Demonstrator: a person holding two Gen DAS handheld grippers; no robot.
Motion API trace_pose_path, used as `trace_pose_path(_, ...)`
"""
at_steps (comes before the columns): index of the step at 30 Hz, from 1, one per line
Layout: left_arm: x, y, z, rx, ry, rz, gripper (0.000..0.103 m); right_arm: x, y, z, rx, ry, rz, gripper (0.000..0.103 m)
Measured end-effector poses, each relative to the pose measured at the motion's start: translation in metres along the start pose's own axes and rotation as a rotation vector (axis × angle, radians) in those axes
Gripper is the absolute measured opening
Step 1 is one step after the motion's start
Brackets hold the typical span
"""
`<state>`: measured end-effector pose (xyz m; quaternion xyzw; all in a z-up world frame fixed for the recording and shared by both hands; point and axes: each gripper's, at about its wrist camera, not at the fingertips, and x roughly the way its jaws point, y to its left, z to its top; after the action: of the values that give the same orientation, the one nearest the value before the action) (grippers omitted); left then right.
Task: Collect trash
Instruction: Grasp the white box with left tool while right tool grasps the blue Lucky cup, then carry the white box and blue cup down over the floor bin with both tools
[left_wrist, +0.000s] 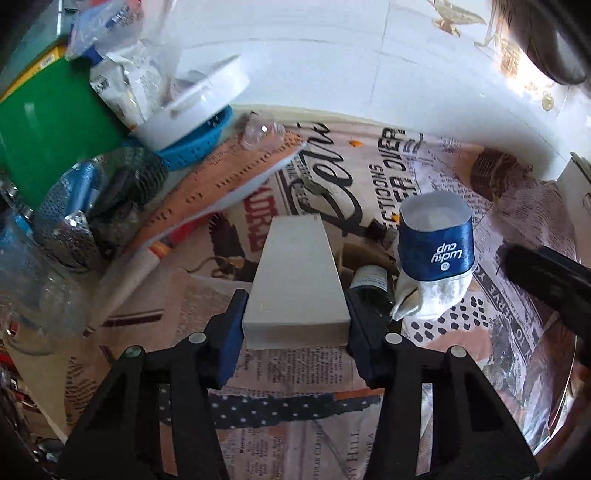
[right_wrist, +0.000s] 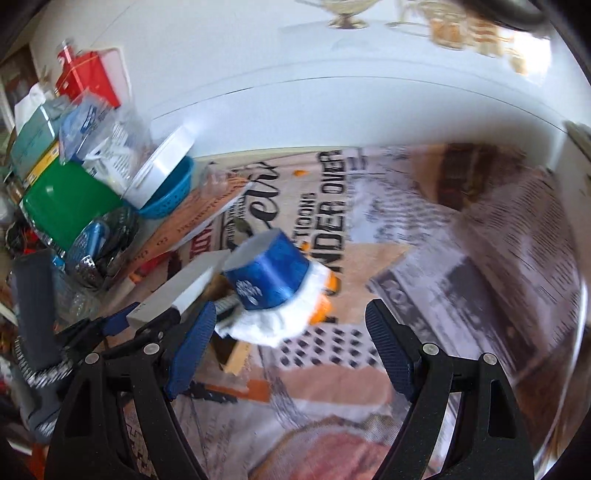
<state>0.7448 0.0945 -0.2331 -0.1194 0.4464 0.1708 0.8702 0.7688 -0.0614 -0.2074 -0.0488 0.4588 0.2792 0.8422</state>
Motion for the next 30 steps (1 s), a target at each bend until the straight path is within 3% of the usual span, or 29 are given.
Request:
trace_pose_path(8, -0.016, 0.028, -0.009, -0.041, -0.022, 0.059, 0.050, 0.056, 0.033, 0.009, -0.101, 0.021, -0.121, 0.084)
trace_pose_path(11, -0.018, 0.037, -0.014, -0.061, -0.017, 0.073, 0.050, 0.072, 0.039, 0.008, -0.154, 0.030, -0.207, 0.084)
trace_pose_path(13, -0.020, 0.043, -0.016, -0.072, -0.017, 0.076, 0.050, 0.073, 0.039, 0.006, -0.154, 0.017, -0.214, 0.081)
trace_pose_path(16, -0.022, 0.047, -0.017, -0.078, -0.018, 0.072, 0.050, 0.064, 0.033, 0.007, -0.115, -0.004, -0.172, 0.065)
trace_pose_path(25, -0.055, 0.056, -0.019, -0.033, -0.090, 0.000, 0.050, -0.002, 0.021, 0.011, 0.071, -0.116, -0.070, 0.063)
trace_pose_path(30, -0.087, 0.073, -0.027, 0.017, -0.142, -0.081, 0.050, -0.054, 0.024, -0.007, 0.190, -0.191, -0.068, 0.062)
